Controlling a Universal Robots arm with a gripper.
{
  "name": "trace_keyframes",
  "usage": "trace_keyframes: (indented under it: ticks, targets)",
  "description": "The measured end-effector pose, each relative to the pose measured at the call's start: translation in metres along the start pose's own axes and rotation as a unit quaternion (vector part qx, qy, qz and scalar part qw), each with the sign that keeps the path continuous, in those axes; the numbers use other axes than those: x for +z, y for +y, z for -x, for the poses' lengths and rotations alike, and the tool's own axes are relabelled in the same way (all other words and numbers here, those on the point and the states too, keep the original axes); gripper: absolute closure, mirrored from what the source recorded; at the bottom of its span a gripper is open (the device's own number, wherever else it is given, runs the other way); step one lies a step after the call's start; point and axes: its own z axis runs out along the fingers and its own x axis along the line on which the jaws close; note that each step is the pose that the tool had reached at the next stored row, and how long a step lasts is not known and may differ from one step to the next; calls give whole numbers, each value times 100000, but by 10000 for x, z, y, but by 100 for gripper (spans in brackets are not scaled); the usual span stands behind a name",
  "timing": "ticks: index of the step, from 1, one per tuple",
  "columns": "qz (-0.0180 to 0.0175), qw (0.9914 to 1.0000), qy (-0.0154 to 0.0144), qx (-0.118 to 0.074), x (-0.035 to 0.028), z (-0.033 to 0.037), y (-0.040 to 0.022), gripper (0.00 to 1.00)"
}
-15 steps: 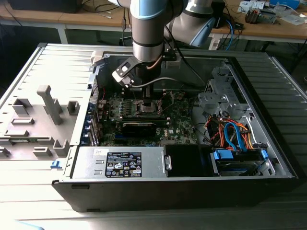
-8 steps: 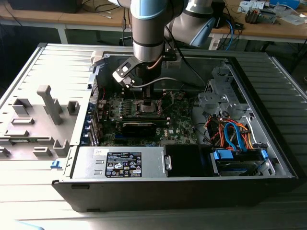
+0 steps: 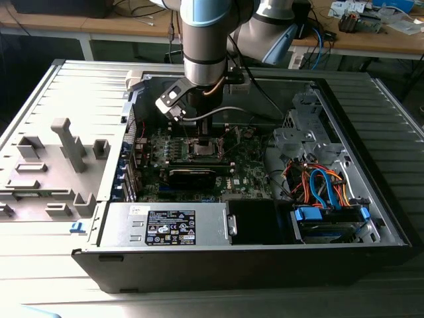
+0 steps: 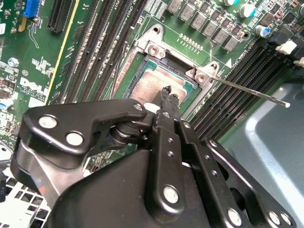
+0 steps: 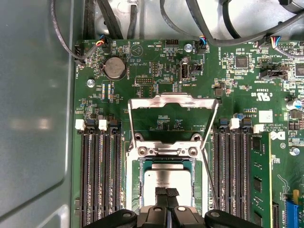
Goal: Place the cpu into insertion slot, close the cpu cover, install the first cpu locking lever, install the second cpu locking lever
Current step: 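Place the cpu into insertion slot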
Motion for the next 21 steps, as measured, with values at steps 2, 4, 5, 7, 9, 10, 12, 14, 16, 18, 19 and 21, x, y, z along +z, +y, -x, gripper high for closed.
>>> trace_keyframes:
  ticks: [2, 4, 5, 7, 9, 10, 12, 14, 16, 18, 19, 21]
  targets:
    - [-2, 100000, 0, -2, -3, 0, 0, 89]
    - [-2, 100000, -2, -2, -3, 0, 1, 89]
    - [-5, 100000, 8, -6, -3, 0, 2, 89]
    - [-29, 100000, 21, -8, -3, 1, 8, 89]
    - [-54, 100000, 22, 1, -4, 0, 17, 89]
    - [-52, 100000, 21, 4, -13, 0, 18, 89]
    - [-53, 100000, 23, 1, -31, 1, 19, 89]
    - [-54, 100000, 25, 0, -57, 1, 19, 89]
    - [-47, 100000, 28, -1, -72, 1, 20, 89]
    - [-49, 100000, 30, -1, -85, 1, 21, 89]
    - [-51, 100000, 26, 0, -93, 2, 22, 89]
    - [-51, 100000, 24, 0, -102, 2, 22, 89]
